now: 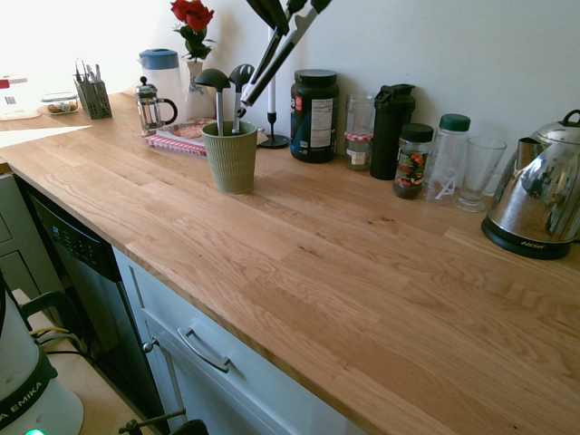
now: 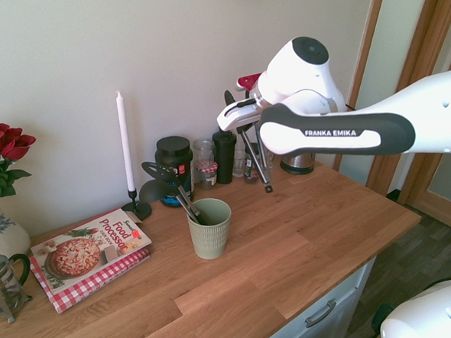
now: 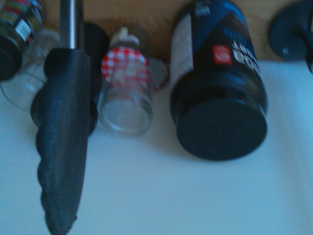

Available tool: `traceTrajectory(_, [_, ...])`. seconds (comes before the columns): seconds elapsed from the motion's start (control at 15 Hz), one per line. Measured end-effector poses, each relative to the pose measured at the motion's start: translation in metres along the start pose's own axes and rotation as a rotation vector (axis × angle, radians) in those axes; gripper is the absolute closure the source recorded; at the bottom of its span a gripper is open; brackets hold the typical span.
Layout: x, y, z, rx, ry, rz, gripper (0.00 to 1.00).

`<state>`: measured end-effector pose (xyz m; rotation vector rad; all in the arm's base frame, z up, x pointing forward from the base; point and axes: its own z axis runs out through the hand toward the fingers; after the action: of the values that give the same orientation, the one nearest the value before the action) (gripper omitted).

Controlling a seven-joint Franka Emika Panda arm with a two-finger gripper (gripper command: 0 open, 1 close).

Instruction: Put the tongs back in the holder

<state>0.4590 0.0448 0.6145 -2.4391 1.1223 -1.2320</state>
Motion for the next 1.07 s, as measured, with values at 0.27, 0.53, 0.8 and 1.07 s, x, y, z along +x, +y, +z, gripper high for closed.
traceTrajectory(0.27, [-0.057, -0.014, 0.011, 0.077, 0.050, -0.003, 1.00])
traceTrajectory(0.53, [-0.105, -0.028, 0.016, 0.125, 0.046, 0.007, 1.00])
traceTrajectory(0.8, [-0.111, -0.037, 0.020, 0.139, 0.071, 0.031, 1.00])
traceTrajectory(1.07, [-0.103, -0.039, 0.048, 0.128, 0.112, 0.040, 1.00])
